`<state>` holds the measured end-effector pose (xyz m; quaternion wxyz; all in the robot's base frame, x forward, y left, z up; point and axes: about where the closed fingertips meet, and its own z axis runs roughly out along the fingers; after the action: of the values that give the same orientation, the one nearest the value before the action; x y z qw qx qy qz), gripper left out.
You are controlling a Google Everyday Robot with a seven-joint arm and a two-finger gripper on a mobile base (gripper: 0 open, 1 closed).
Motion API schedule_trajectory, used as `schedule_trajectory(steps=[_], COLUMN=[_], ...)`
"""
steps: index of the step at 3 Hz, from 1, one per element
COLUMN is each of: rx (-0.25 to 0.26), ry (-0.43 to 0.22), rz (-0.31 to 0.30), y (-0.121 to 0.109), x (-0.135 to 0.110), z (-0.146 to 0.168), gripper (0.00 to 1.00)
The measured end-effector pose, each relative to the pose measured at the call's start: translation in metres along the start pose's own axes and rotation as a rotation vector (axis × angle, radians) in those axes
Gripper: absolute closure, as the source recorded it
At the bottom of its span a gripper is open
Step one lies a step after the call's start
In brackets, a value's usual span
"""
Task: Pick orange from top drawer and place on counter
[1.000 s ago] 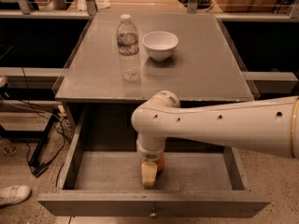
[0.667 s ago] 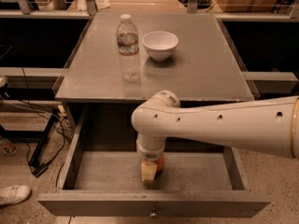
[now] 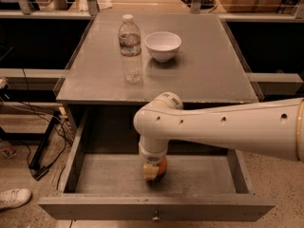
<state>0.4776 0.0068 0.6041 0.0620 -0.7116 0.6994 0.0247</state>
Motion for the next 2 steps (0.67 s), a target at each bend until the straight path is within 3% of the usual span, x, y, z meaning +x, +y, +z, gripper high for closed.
schedule_trajectory(steps=[1, 2], rx=[0.0, 0.0], ry=[0.0, 0.0], rz=[0.0, 0.0], y=[0.0, 0.0], x=[0.0, 0.0], z=[0.0, 0.0], gripper=[0.88, 1.0])
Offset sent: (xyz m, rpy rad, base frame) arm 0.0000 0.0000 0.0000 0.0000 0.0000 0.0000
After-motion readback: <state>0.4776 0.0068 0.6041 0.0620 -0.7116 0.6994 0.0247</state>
